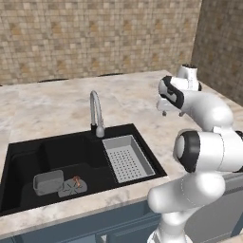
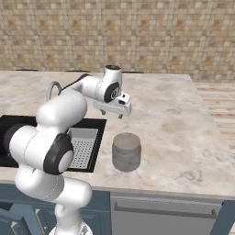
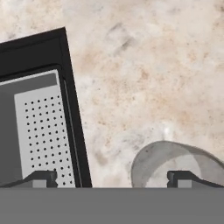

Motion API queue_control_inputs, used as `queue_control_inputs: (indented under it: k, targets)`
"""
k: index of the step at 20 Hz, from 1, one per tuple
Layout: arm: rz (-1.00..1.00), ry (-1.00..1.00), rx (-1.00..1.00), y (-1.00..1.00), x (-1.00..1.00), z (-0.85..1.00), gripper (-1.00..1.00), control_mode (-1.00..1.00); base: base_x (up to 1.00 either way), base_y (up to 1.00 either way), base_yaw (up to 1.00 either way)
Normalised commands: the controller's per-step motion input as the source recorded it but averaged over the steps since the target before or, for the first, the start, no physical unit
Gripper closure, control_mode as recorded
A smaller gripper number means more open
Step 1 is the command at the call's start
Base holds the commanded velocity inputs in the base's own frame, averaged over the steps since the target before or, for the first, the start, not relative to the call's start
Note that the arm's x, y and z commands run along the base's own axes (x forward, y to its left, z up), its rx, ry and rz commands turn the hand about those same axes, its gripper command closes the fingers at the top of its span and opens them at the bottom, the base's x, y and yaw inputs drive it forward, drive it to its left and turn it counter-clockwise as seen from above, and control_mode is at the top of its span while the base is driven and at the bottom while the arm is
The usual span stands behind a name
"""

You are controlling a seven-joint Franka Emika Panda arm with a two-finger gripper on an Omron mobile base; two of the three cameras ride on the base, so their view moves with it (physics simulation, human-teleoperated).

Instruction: Pick the tupperware and jar and place them in the sink. Then turn on the water.

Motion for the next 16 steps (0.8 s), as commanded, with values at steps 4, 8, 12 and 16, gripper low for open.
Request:
queue_control_inputs:
  k: [4, 8, 12, 16]
  targets:
    - [0.00, 0.00, -0.01, -0.29, 0.00, -0.45, -1.00, -1.00, 0.00, 0.00, 0.00]
    - [0.00, 0.01, 0.00, -0.29, 0.00, -0.38, -1.00, -1.00, 0.00, 0.00, 0.00]
    - [0.00, 0.07, -0.01, -0.16, 0.00, -0.45, -1.00, -1.00, 0.00, 0.00, 0.00]
    - [0.00, 0.13, -0.03, 0.00, 0.00, -0.50, -1.00, -1.00, 0.00, 0.00, 0.00]
